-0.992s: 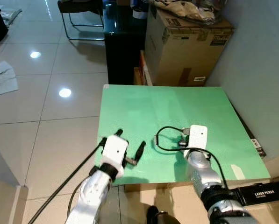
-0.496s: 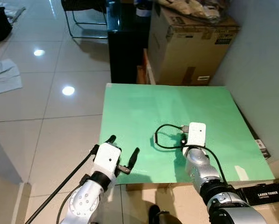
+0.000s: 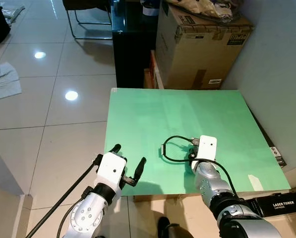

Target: Hang keys on a hook

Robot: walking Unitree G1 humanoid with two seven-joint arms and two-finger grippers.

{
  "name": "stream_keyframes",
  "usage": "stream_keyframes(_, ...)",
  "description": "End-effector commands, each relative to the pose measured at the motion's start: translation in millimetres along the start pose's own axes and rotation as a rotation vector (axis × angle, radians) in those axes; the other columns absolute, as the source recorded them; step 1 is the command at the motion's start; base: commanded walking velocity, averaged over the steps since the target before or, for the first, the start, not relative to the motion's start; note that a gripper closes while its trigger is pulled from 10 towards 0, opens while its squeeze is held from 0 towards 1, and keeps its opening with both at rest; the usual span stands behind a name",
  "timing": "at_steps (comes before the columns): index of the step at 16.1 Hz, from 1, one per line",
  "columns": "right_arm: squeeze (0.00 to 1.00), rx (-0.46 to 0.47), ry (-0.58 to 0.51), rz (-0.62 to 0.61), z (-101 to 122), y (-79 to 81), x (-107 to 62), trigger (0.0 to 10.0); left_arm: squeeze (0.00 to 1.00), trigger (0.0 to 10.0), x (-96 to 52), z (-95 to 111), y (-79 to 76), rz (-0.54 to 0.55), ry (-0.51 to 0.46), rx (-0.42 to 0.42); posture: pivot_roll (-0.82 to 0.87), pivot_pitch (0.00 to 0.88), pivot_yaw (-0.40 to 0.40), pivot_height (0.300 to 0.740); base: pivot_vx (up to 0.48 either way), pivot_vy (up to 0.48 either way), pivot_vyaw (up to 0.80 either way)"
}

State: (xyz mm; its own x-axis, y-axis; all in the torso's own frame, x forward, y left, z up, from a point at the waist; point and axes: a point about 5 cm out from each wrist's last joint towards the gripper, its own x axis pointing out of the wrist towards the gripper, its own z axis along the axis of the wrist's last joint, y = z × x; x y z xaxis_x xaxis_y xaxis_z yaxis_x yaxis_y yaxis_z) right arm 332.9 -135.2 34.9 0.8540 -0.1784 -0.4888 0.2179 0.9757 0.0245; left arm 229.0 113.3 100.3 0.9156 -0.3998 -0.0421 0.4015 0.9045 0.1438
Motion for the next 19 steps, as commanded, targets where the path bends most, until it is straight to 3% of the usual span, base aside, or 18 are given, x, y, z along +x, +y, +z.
stream_keyframes(1,0.0,0.016,0.043,0.004,-8,-0.8,-0.3,10.0,0.0,10.0,-2.3,-1,-2.1,-0.006,0.008,-0.004,0.02,0.279,-0.067,0.74,0.0,0.0,0.0)
stream_keyframes(3,0.0,0.02,0.056,0.03,-8,2.0,-0.2,10.0,0.0,10.0,-1.2,0,-2.3,-0.007,0.008,-0.004,0.02,0.273,-0.068,0.74,0.0,0.0,0.0)
stream_keyframes(4,0.0,0.025,0.057,0.029,-8,2.2,-0.2,2.7,0.0,10.0,-1.1,0,-2.2,-0.008,0.007,-0.004,0.02,0.273,-0.068,0.74,0.0,0.0,0.0)
stream_keyframes(5,0.0,0.031,0.059,0.029,-9,1.8,-0.3,0.0,0.0,10.0,-0.6,0,-2.1,-0.007,0.006,-0.003,0.02,0.267,-0.07,0.74,0.0,0.0,0.0)
stream_keyframes(15,0.0,0.012,0.066,0.033,-26,-4.6,-4.0,0.0,0.0,10.0,2.4,1,-3.1,-0.013,0.001,-0.004,0.01,0.253,-0.069,0.74,0.0,0.0,0.0)
stream_keyframes(19,0.0,0.0,0.024,0.044,-22,-5.8,-4.0,0.0,0.0,10.0,3.0,1,-4.0,-0.019,0.001,-0.007,0.0,0.257,-0.066,0.74,0.0,0.0,0.0)
